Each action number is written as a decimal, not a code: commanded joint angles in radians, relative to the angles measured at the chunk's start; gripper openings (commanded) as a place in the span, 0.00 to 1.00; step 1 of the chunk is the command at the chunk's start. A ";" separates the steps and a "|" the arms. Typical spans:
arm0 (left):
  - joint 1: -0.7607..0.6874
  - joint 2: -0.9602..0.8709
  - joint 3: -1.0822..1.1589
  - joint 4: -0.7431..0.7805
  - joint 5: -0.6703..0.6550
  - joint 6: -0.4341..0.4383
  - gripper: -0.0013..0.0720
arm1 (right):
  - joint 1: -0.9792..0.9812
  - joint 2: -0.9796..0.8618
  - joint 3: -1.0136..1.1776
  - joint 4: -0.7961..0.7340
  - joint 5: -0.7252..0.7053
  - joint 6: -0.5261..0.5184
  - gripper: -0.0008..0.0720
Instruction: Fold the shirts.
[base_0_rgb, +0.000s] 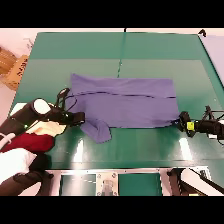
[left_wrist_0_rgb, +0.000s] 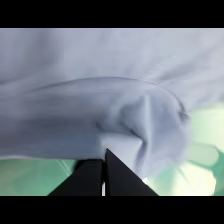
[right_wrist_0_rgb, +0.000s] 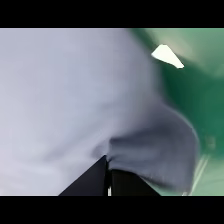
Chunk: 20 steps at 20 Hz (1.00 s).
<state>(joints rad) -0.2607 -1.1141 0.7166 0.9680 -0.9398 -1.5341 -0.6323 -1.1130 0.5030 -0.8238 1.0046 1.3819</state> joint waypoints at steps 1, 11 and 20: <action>0.000 0.008 0.116 0.032 -0.185 0.018 0.04 | 0.001 0.002 0.089 -0.068 0.130 0.034 0.03; 0.000 -0.019 0.340 0.140 -0.179 0.016 0.04 | 0.020 0.004 0.296 -0.031 0.138 0.077 0.03; 0.001 -0.423 0.853 0.351 -0.167 -0.004 0.04 | 0.154 -0.353 0.674 0.034 0.067 0.084 0.03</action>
<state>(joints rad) -0.2607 -1.4158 1.4181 1.2419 -1.1122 -1.5276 -0.5064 -1.3502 1.0618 -0.8272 1.1000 1.4635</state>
